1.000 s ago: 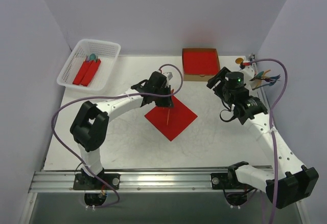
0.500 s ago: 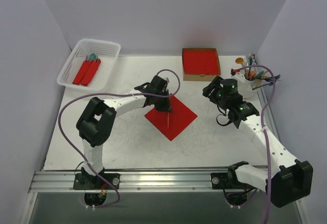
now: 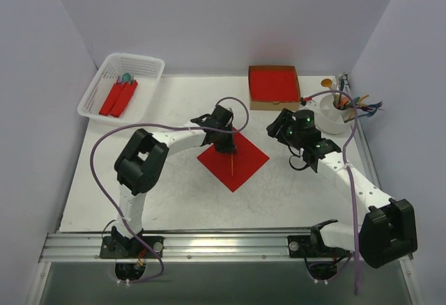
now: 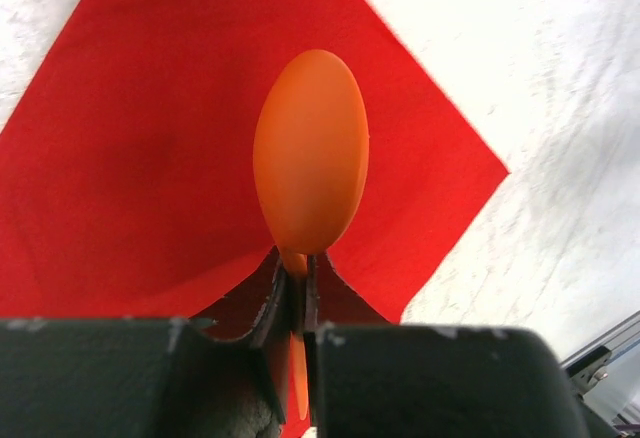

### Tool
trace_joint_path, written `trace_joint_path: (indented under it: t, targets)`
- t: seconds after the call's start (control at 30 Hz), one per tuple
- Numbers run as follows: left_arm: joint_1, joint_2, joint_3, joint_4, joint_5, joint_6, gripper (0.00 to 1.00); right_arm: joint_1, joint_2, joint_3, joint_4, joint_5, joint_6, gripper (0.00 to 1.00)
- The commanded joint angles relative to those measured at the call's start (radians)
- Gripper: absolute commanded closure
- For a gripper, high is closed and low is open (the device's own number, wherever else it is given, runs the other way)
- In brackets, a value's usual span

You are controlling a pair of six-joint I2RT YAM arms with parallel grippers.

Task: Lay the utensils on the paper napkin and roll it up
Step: Place the utensils on the napkin.

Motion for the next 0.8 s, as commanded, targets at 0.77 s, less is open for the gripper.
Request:
trace_joint_path:
  t: [0.77]
  targets:
    - [-0.014, 0.046, 0.103, -0.070, -0.088, 0.033, 0.77, 0.004, -0.022, -0.056, 0.066, -0.036, -0.020, 0.52]
